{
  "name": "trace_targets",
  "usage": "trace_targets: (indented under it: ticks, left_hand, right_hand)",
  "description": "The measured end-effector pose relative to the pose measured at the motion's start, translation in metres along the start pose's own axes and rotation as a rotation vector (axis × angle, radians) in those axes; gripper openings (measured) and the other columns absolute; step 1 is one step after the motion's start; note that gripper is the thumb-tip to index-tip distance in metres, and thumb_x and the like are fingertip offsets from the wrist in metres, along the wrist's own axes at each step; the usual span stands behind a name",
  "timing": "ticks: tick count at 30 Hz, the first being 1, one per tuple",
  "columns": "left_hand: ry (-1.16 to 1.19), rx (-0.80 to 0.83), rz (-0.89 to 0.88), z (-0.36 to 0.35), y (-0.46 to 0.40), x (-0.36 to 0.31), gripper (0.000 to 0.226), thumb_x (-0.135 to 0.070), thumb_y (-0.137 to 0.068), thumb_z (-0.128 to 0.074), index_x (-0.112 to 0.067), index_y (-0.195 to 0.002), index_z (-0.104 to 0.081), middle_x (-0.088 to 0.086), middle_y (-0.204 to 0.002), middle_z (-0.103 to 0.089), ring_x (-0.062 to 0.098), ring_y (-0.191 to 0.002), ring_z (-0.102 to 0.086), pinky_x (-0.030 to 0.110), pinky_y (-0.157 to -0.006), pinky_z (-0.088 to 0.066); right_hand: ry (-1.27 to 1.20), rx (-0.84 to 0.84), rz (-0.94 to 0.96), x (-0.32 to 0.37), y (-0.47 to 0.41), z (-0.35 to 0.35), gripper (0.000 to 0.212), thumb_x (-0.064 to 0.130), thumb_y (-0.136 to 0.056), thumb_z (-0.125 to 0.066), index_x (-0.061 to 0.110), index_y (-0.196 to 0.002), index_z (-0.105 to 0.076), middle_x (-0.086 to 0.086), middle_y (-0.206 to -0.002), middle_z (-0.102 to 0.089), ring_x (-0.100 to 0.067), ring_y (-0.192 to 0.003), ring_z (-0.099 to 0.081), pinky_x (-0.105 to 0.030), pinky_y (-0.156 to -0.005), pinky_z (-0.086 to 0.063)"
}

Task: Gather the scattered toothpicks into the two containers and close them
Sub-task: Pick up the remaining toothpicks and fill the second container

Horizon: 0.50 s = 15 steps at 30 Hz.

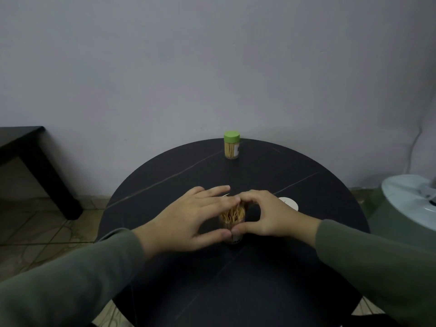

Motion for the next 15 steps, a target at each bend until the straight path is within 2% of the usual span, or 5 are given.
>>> trace_targets:
  ticks: [5, 9, 12, 15]
  left_hand:
    - [-0.107, 0.07, -0.004, -0.001, 0.002, 0.006, 0.067, -0.058, -0.098, -0.037, -0.024, -0.154, -0.021, -0.007, -0.148, -0.046, 0.01, -0.148, -0.014, 0.035, -0.107, -0.03]
    - [-0.042, 0.084, -0.009, -0.004, 0.003, 0.006, 0.064, -0.06, -0.097, -0.04, -0.027, -0.151, -0.029, -0.012, -0.157, -0.028, 0.012, -0.149, -0.008, 0.034, -0.11, -0.028]
    - [0.105, 0.044, 0.038, -0.002, 0.004, 0.001, 0.067, -0.056, -0.097, -0.043, -0.029, -0.153, -0.019, -0.009, -0.15, -0.043, 0.008, -0.148, -0.012, 0.031, -0.11, -0.027]
    - [0.171, -0.085, 0.05, 0.0, 0.001, -0.004, 0.057, -0.051, -0.098, -0.045, -0.026, -0.148, -0.034, -0.009, -0.139, -0.055, 0.005, -0.14, -0.035, 0.035, -0.103, -0.036]
  right_hand:
    - [-0.013, 0.023, -0.014, -0.002, -0.001, 0.0, 0.06, 0.069, -0.062, -0.07, 0.044, -0.116, -0.057, 0.02, -0.112, -0.062, -0.001, -0.112, -0.054, -0.041, -0.102, -0.045]
    - [-0.032, 0.027, -0.019, 0.0, -0.001, 0.001, 0.045, 0.057, -0.067, -0.075, 0.046, -0.107, -0.058, 0.017, -0.107, -0.065, 0.0, -0.106, -0.058, -0.038, -0.097, -0.049]
    - [-0.048, 0.024, -0.008, -0.001, 0.0, 0.001, 0.055, 0.054, -0.068, -0.076, 0.036, -0.118, -0.06, 0.016, -0.111, -0.065, 0.001, -0.109, -0.058, -0.035, -0.099, -0.048]
    - [-0.044, 0.017, 0.02, 0.0, -0.001, 0.001, 0.057, 0.057, -0.069, -0.073, 0.037, -0.121, -0.06, 0.018, -0.113, -0.065, 0.002, -0.11, -0.058, -0.034, -0.099, -0.048]
Point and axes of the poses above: each hand's wrist, its own y-axis away from the middle knuckle, its own z-axis out of the back of the hand, x = y × z, the point moved 2 cm from there along -y, towards the middle knuckle
